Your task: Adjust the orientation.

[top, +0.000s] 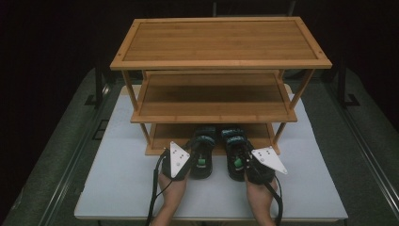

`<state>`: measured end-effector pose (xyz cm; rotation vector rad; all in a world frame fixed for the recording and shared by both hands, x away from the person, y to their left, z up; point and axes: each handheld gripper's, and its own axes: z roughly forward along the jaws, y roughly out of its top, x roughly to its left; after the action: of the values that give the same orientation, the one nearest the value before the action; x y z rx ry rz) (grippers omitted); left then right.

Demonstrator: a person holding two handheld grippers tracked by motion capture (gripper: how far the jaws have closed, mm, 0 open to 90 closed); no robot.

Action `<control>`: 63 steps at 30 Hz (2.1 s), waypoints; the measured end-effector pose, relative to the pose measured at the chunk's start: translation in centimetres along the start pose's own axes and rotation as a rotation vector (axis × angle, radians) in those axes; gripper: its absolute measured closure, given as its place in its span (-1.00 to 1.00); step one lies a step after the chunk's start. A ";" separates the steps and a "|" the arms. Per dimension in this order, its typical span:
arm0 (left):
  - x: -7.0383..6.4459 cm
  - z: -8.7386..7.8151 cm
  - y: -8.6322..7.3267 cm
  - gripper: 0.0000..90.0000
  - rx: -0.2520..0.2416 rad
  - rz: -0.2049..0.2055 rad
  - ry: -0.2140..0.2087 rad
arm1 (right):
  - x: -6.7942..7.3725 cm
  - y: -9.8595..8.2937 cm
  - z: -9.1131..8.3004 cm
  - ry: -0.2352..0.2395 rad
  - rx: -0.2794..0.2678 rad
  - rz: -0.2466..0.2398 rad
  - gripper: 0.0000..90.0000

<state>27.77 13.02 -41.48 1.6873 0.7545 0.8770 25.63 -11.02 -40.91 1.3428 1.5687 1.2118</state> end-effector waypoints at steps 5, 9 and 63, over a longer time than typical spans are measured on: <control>-0.2 1.0 -0.5 0.76 0.015 0.005 0.011 | 0.6 -0.1 0.9 -0.008 0.011 0.009 0.83; -0.3 1.6 -0.8 0.76 0.026 -0.007 0.015 | 1.0 -0.3 1.6 -0.011 0.026 0.012 0.83; 0.7 0.5 0.1 0.38 0.070 0.014 -0.069 | -0.6 0.2 2.1 0.074 0.100 -0.054 0.29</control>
<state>28.61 13.29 -41.37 1.7774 0.7350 0.8054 27.82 -11.17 -41.33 1.3225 1.7268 1.1763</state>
